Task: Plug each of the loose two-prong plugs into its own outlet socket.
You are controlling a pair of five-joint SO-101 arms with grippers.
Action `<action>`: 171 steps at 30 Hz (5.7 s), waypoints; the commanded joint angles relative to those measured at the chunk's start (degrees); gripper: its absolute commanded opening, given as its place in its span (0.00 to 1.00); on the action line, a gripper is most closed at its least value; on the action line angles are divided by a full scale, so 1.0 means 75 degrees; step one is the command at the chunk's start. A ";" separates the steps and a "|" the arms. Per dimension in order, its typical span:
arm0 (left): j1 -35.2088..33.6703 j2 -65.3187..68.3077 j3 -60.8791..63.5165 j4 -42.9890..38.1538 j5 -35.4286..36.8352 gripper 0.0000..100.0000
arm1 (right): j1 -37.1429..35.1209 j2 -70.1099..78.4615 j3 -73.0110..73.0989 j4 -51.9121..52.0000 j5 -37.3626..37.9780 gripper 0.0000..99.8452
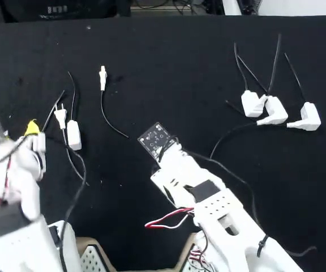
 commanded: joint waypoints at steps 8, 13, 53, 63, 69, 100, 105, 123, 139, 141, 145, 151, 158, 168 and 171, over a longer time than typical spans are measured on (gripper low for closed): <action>-0.0076 0.5134 -0.2596 0.0903 -0.0070 0.19 | -0.0141 -0.0252 -0.0041 -0.0211 -0.0035 0.24; -0.0076 0.6904 -0.4097 0.1946 -0.0094 0.19 | -0.0141 -0.0240 -0.0041 -0.0211 -0.0023 0.24; 0.2643 1.2671 -0.8129 0.2731 -0.0281 0.26 | -0.0129 -0.0264 -0.0053 -0.0211 0.0012 0.24; 0.2432 1.2671 -0.8703 0.3329 -0.0340 0.26 | -0.0117 -0.0264 -0.0041 -0.0211 0.0012 0.24; 0.1541 1.3128 -0.8070 0.2579 -0.0762 0.26 | -0.0117 -0.0264 -0.0053 -0.0211 0.0012 0.24; 0.1776 1.3199 -0.9395 0.3223 -0.1641 0.26 | -0.0117 -0.0252 -0.0041 -0.0211 0.0012 0.24; 0.1518 1.3949 -0.9911 0.3282 -0.1641 0.26 | -0.0117 -0.0264 -0.0041 -0.0199 0.0012 0.24; 0.1002 1.4394 -1.0544 0.3821 -0.2579 0.26 | -0.0117 -0.0252 -0.0041 -0.0199 0.0012 0.24; 0.0862 1.4652 -1.0168 0.3763 -0.3821 0.26 | -0.0117 -0.0264 -0.0041 -0.0199 0.0012 0.24; 0.0955 1.4886 -1.0157 0.3763 -0.3786 0.26 | -0.0117 -0.0264 -0.0041 -0.0199 0.0012 0.24; 0.0967 1.5086 -1.0251 0.3481 -0.3645 0.26 | -0.0117 -0.0264 -0.0041 -0.0199 0.0012 0.24; 0.0979 1.4992 -1.0544 0.3516 -0.3341 0.02 | -0.0117 -0.0264 -0.0041 -0.0199 0.0012 0.24; 0.1225 1.4500 -1.0919 0.4442 -0.2462 0.04 | -0.0117 -0.0264 -0.0041 -0.0199 0.0012 0.24; 0.2303 1.3152 -1.0954 0.5556 -0.0774 0.03 | 0.0985 -0.0275 -0.0334 -0.0188 -0.0047 0.24; 0.2737 1.2859 -1.0098 0.5427 -0.0680 0.03 | 0.1735 -0.0275 -0.0451 -0.0211 -0.0457 0.24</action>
